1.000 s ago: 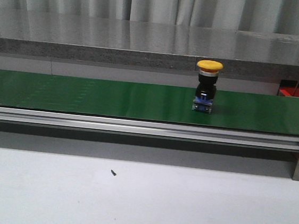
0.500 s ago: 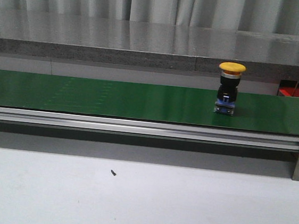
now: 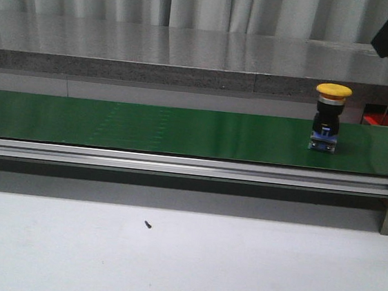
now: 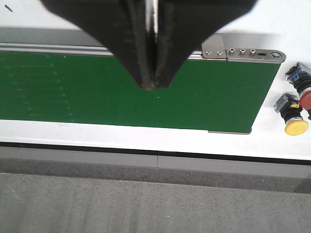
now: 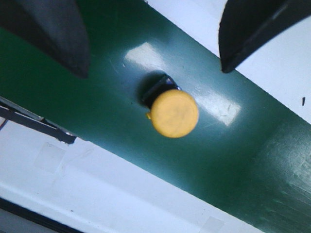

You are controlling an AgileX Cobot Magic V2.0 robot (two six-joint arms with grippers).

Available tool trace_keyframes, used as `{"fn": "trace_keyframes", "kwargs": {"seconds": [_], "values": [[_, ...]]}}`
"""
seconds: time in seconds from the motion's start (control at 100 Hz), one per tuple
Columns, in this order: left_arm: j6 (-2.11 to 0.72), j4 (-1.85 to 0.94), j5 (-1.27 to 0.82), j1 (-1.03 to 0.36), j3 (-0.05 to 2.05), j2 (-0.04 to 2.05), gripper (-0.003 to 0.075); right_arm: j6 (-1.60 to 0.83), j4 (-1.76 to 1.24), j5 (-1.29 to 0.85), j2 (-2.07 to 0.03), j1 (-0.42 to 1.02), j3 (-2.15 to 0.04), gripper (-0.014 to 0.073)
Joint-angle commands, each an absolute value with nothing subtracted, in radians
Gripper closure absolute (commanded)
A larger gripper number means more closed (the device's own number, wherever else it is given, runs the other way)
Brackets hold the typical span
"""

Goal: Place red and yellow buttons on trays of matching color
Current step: 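Grasp the second yellow button off the belt with the right gripper, then place the second yellow button in the yellow tray and open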

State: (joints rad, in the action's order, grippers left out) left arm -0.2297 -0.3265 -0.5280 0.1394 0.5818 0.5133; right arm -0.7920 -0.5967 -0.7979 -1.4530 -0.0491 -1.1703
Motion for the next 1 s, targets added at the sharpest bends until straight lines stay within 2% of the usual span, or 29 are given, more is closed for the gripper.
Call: {"fn": "trace_keyframes", "kwargs": {"seconds": [0.0, 0.54, 0.63, 0.85, 0.99], "values": [[-0.228, -0.347, -0.454, 0.131, 0.608, 0.515, 0.0740, -0.804, -0.616, -0.734, -1.443, -0.033, -1.202, 0.0043], [-0.228, -0.347, -0.454, 0.131, 0.608, 0.515, 0.0740, -0.804, -0.570, -0.656, -1.596, -0.005, -1.206, 0.0048], [-0.228, -0.347, -0.454, 0.131, 0.608, 0.515, 0.0740, -0.795, -0.555, -0.640, -1.617, -0.008, -1.206, 0.0108], [-0.228, -0.347, -0.454, 0.131, 0.608, 0.515, 0.0740, -0.783, -0.528, -0.640, -1.632, -0.008, -1.206, 0.0370], [-0.228, -0.347, -0.454, 0.131, 0.608, 0.515, 0.0740, -0.741, -0.528, -0.654, -1.620, -0.019, -1.207, 0.0417]]}}
